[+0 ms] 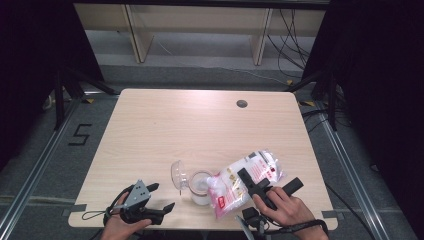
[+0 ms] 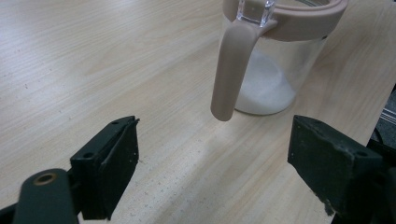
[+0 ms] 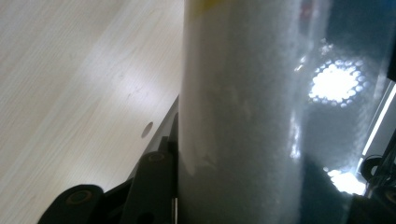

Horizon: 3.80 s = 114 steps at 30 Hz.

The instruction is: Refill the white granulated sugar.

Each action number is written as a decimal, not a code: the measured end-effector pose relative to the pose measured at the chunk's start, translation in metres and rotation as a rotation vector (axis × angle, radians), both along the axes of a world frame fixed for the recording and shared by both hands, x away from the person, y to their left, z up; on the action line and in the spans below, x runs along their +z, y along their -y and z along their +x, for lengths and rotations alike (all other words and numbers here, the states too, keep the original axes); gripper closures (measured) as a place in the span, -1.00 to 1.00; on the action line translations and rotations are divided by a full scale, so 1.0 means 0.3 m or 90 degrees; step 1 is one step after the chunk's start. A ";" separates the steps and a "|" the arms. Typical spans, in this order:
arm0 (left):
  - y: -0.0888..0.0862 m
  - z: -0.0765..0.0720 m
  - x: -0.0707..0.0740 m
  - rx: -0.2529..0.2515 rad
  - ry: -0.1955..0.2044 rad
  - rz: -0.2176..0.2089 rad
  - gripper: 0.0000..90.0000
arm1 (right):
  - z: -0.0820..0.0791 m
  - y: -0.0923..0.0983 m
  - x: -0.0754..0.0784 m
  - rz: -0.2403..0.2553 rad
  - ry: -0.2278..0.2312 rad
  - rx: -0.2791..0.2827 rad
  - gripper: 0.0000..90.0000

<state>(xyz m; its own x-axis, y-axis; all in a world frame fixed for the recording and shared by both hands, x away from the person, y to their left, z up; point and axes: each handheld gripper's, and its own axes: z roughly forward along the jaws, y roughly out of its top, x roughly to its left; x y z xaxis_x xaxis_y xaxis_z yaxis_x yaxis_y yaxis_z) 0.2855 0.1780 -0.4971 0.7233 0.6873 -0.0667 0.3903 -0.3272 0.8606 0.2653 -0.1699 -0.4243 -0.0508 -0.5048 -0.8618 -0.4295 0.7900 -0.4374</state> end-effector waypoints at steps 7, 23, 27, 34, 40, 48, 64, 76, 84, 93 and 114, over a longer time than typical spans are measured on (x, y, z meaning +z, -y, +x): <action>0.000 0.000 0.000 0.000 0.000 -0.001 -0.64 | -0.012 0.004 -0.003 0.003 -0.002 -0.003 0.51; -0.003 0.001 0.002 -0.003 0.002 0.004 -0.64 | -0.012 -0.003 -0.001 -0.004 0.000 -0.003 0.52; -0.004 0.001 0.003 -0.003 0.004 0.007 -0.64 | -0.008 -0.005 0.004 -0.002 -0.001 0.000 0.52; -0.003 0.001 0.003 -0.002 0.003 0.004 -0.64 | -0.019 0.003 0.004 -0.001 -0.001 -0.003 0.52; -0.003 0.001 0.002 -0.002 0.003 0.003 -0.64 | -0.011 -0.013 0.006 -0.001 -0.004 0.005 0.53; -0.004 0.001 0.003 -0.002 0.005 0.007 -0.64 | -0.018 0.009 0.008 0.004 -0.002 -0.007 0.54; -0.005 0.002 0.004 -0.003 0.005 0.012 -0.64 | -0.015 0.014 0.011 0.002 -0.001 -0.009 0.56; -0.006 0.003 0.004 -0.002 0.006 0.014 -0.64 | -0.014 0.017 0.024 -0.002 0.002 -0.002 0.57; -0.005 0.004 0.005 -0.009 0.014 0.004 -0.64 | -0.019 0.017 0.022 0.012 -0.003 -0.010 0.57; -0.005 0.004 0.004 -0.009 0.015 0.007 -0.64 | -0.018 0.004 0.020 0.009 -0.005 0.001 0.58; -0.006 0.003 0.006 -0.009 0.014 0.008 -0.64 | -0.022 0.027 0.013 0.023 -0.004 -0.010 0.59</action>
<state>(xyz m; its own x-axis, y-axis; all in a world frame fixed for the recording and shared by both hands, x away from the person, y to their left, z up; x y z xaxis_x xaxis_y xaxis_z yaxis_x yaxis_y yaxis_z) 0.2865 0.1797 -0.4951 0.7342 0.6776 -0.0429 0.3669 -0.3428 0.8648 0.2587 -0.1781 -0.4205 -0.0635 -0.4730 -0.8788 -0.4191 0.8118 -0.4066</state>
